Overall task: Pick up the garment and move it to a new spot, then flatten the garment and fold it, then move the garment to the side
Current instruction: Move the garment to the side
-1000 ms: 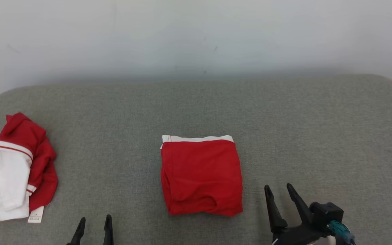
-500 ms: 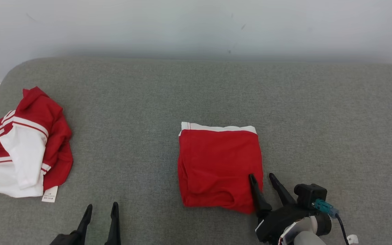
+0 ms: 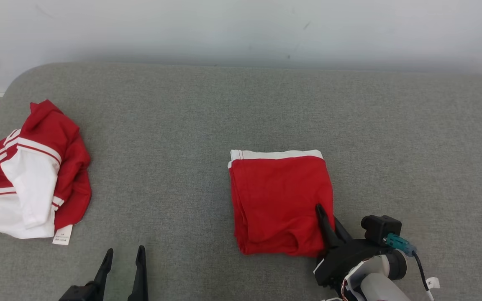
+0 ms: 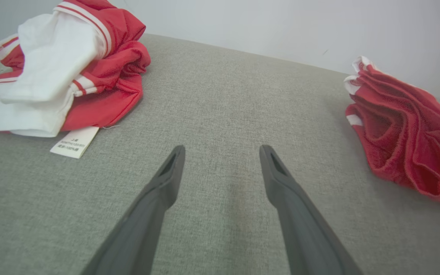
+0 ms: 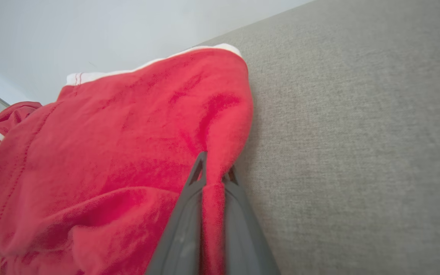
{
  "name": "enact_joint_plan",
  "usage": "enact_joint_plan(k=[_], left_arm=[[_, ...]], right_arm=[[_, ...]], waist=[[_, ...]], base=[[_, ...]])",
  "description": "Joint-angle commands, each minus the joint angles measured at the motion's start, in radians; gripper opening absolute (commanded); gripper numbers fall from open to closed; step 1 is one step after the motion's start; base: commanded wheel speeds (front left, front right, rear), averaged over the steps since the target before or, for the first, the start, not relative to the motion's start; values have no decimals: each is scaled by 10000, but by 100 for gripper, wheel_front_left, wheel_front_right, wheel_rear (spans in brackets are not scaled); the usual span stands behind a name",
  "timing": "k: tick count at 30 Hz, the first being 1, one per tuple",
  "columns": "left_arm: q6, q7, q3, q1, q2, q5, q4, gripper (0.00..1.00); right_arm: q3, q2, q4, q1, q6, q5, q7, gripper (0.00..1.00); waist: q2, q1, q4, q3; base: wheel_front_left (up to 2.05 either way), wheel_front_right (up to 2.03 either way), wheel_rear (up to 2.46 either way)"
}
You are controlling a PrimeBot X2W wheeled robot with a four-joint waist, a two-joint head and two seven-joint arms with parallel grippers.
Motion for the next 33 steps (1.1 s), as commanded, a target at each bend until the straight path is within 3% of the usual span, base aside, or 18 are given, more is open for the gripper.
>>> enact_joint_plan(k=[1, 13, 27, 33], left_arm=[[22, -17, 7, -140, -8, 3, -66, 100], [21, -18, -445, -362, -5, 161, -293, 100], [21, -18, -1034, -1043, 3, 431, -303, 100], [22, -18, -1313, -1367, 15, 520, -221, 100]], right_arm=[[-236, -9, -101, -46, -23, -231, -8, 0], [-1411, -2, -444, 263, -23, -1162, -11, 0], [-1089, 4, -640, 9, -23, -807, -11, 0], [-930, 2, -740, -94, -23, -640, -9, 0]], waist=[[-1, -1, -112, -50], [-1, -1, -2057, -113], [-1, -1, -4770, 406], [-1, -1, -5298, 705]], base=[[0, 0, 0], [0, 0, 0], [0, 0, 0], [0, 0, 0]])
